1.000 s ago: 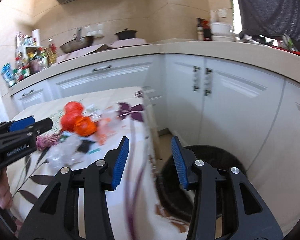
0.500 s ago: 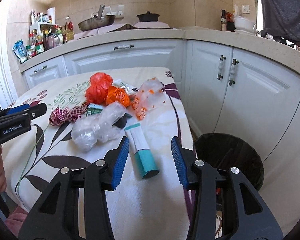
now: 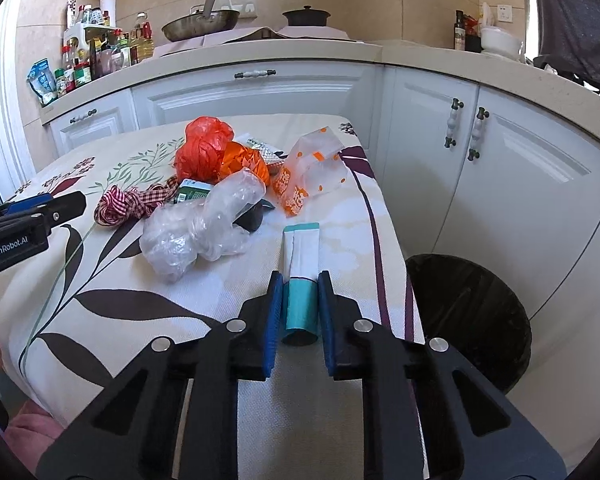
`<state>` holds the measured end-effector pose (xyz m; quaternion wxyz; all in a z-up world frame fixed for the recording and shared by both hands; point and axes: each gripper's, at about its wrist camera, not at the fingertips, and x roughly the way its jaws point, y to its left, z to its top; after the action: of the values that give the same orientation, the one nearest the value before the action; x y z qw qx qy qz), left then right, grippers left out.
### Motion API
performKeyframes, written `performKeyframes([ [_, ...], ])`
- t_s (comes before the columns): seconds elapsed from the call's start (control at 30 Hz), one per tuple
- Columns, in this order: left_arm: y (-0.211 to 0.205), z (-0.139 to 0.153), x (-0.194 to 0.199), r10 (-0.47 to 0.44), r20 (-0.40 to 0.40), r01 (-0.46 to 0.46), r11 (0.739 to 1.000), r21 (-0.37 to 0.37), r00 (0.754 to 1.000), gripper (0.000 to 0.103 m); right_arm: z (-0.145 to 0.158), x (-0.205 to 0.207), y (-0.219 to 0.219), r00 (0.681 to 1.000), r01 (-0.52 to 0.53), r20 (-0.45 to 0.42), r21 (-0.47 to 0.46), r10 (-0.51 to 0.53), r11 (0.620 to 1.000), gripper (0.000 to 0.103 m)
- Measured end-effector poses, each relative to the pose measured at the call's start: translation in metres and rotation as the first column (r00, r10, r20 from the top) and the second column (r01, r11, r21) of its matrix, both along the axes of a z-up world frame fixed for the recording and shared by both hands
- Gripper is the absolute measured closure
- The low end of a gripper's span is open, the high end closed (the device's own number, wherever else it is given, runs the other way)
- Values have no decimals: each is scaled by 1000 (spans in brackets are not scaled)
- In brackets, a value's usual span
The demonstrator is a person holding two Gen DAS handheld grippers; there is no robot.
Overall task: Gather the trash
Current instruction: 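Grasp the clear plastic bag with the left tool while the right tool holds the marker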
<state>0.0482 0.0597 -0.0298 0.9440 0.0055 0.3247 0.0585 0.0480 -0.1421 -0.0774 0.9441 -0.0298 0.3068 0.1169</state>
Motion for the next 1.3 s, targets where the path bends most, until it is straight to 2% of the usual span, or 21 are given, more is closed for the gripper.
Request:
performKeyframes([
  [0.33,-24,-1,-4,-60,2,60,998,10,998,47,7,-11,-10,1000,13,24,26,-13,1000,90],
  [0.63,-53,0,-7,-116,7,116,993,23,993,47,14,-17,-36,996,69,57,47,-72,997,90],
  [1.03,-99,-4,-2,-183,15,182,982,58,983,30,11,-21,-81,983,165,62,90,-171,982,90],
  [1.3,-115,-4,2,-205,14,204,978,47,979,26,7,-20,-98,978,192,56,112,-199,975,90],
])
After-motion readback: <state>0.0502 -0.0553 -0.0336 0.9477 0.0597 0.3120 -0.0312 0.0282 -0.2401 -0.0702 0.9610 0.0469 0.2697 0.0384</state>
